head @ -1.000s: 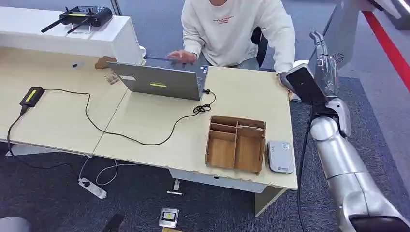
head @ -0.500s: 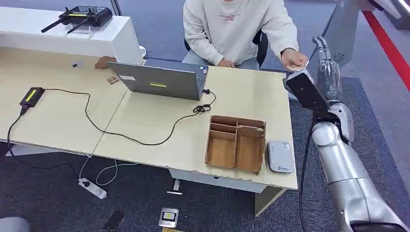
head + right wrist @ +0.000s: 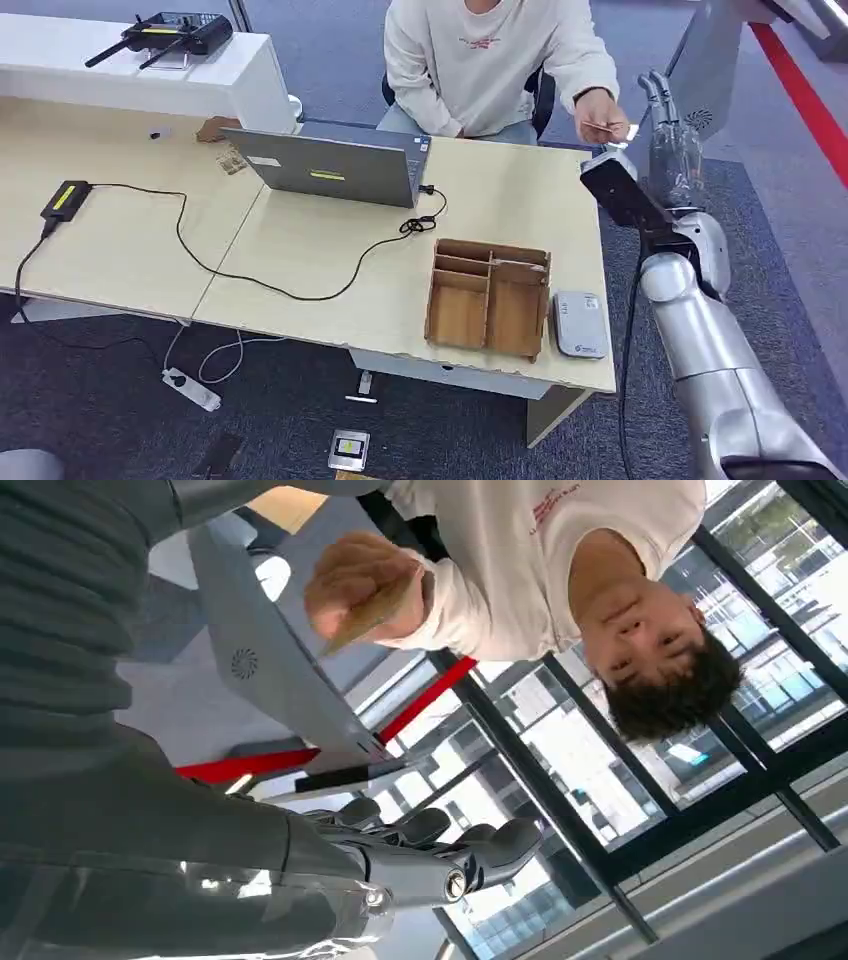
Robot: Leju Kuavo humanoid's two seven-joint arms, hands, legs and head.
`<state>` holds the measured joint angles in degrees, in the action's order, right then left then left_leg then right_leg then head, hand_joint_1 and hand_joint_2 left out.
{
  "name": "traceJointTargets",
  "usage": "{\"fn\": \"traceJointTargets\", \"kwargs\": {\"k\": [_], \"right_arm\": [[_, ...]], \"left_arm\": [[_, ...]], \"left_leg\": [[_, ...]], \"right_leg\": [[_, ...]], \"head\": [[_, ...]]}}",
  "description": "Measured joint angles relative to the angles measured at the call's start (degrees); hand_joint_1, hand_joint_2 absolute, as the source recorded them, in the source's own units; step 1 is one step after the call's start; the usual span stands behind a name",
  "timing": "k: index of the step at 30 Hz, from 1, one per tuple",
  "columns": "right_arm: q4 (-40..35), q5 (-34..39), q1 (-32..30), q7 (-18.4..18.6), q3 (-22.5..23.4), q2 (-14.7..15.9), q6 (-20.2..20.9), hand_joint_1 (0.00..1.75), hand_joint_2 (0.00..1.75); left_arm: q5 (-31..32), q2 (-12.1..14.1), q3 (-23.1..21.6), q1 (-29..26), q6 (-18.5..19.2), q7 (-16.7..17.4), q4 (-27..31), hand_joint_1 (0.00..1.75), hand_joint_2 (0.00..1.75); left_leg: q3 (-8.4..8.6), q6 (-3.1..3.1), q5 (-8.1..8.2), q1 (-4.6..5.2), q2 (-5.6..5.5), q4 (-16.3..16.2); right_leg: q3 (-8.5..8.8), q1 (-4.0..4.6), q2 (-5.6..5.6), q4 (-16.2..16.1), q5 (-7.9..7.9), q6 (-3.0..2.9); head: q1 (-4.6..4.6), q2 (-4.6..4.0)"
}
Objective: Pass the card to the sensor for recognition and then transmit it.
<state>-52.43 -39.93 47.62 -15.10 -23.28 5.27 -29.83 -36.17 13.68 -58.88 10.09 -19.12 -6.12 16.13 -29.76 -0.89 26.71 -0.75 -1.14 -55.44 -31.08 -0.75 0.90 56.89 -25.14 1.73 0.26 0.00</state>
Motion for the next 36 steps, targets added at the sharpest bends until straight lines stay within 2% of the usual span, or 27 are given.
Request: {"fn": "traceJointTargets", "kwargs": {"k": [7, 11, 14, 19, 21, 23, 25, 36], "right_arm": [[0.1, 0.0, 0.0, -0.1, 0.0, -0.2, 0.0, 0.00, 1.75], [0.7, 0.3, 0.8, -1.3, 0.0, -0.6, -0.2, 0.00, 1.75], [2.0, -0.8, 3.0, -2.4, 0.0, -1.2, -2.4, 0.00, 1.75], [4.9, -1.2, 8.2, -3.2, -0.1, -1.7, -1.7, 0.00, 1.75], [6.6, -0.7, 9.6, -4.4, -0.1, -1.9, -2.1, 0.00, 1.75], [8.5, 0.0, 10.7, -6.0, -0.2, -2.3, -2.8, 0.00, 1.75], [10.3, 0.3, 11.7, -6.8, -0.2, -2.8, -3.1, 0.00, 1.75], [16.6, 0.9, 14.1, -7.7, -0.5, -4.7, -3.3, 0.00, 1.75]], "left_arm": [[0.0, 0.1, 0.0, 0.0, -0.1, 0.1, -0.5, 0.00, 0.00], [0.4, 0.1, 0.0, 0.1, -0.9, -0.1, -0.7, 0.00, 0.00], [2.5, 0.1, -0.1, 0.6, -1.1, -2.0, -0.7, 0.00, 0.00], [4.9, 0.1, -0.5, 0.7, -3.0, 0.2, 1.6, 0.00, 0.00], [4.9, 0.1, -0.6, 0.4, -4.5, -1.9, 2.1, 0.00, 0.00], [4.6, -0.1, -0.6, 0.1, -4.6, -5.7, 2.0, 0.00, 0.00], [4.3, -0.5, -0.6, -0.1, -4.2, -7.5, 1.9, 0.00, 0.00], [3.4, -2.3, -0.5, -0.3, -3.4, -8.3, 0.5, 0.00, 0.00]], "left_leg": [[0.01, 0.00, 0.00, 0.00, 0.00, 0.0], [0.00, 0.00, 0.00, 0.00, 0.00, 0.0], [-0.01, -0.01, -0.02, 0.00, 0.00, 0.0], [-0.01, -0.02, -0.02, -0.01, 0.00, 0.0], [-0.03, -0.02, -0.02, 0.01, 0.00, 0.0], [-0.03, -0.01, -0.01, 0.02, 0.00, 0.0], [-0.03, -0.01, -0.01, 0.02, 0.00, 0.0], [-0.03, -0.02, -0.01, 0.00, 0.00, 0.0]], "right_leg": [[0.00, 0.00, 0.00, 0.0, 0.00, 0.00], [-0.01, 0.00, 0.00, 0.0, 0.00, 0.00], [-0.03, -0.01, 0.00, 0.0, 0.00, 0.00], [0.00, 0.00, 0.00, 0.0, 0.00, 0.00], [0.00, -0.01, 0.00, 0.0, 0.00, 0.00], [-0.01, -0.02, 0.00, 0.0, 0.00, 0.00], [-0.01, -0.02, 0.00, 0.0, 0.00, 0.00], [-0.02, -0.01, 0.00, 0.0, 0.00, 0.00]], "head": [[-0.02, 0.00], [0.00, 0.00], [-0.04, 0.00], [0.00, 0.00], [0.00, 0.00], [-0.02, 0.00], [0.00, 0.00], [-0.02, 0.00]]}}
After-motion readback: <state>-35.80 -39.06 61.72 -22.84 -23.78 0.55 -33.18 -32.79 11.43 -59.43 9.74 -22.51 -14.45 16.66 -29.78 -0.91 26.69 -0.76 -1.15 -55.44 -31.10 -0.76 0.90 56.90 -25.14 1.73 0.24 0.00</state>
